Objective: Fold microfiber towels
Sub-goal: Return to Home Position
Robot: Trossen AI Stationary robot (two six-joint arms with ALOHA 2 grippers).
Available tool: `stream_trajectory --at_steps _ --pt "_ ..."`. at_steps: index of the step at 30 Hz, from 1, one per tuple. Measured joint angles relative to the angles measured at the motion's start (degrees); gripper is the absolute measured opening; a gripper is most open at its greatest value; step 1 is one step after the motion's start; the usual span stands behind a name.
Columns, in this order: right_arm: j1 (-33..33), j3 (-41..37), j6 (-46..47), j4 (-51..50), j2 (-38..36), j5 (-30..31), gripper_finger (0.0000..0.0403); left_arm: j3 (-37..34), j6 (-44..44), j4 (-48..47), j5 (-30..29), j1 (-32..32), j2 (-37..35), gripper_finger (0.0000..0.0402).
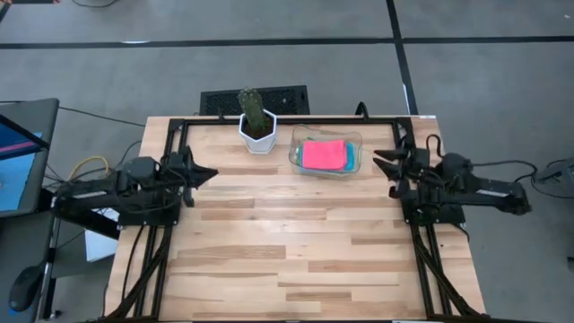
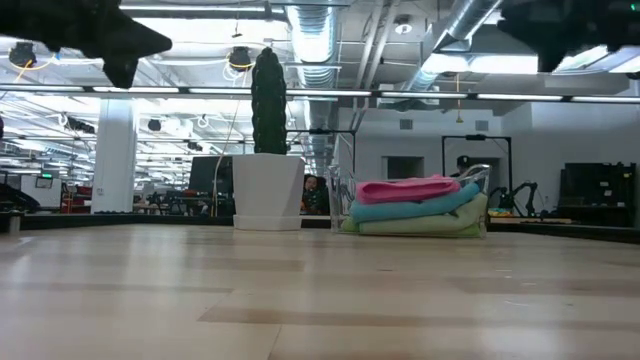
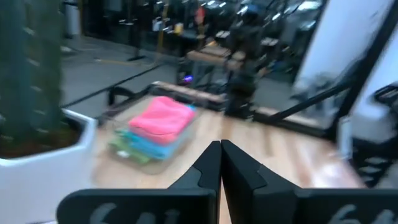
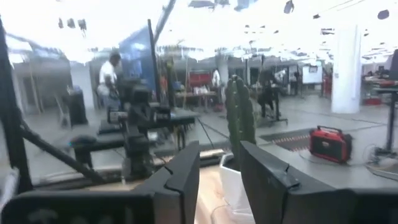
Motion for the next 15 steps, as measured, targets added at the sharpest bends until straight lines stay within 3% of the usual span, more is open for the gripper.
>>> stream_trajectory --at_steps 4,8,15 --pt "0.63 -8.31 4.00 4.45 -6.25 -0.26 0.0132 -5.02 -5.41 2.34 3.84 0.75 -3.52 0.0002" --pt "1.46 -15.07 7.38 12.89 -6.90 -0.29 0.0134 -10.32 -8.66 3.75 3.84 0.75 -6.48 0.0002" --pt "2.79 -15.20 9.98 11.44 -5.53 2.64 0.0132 -16.66 -7.96 8.42 9.32 0.64 -9.40 0.0002"
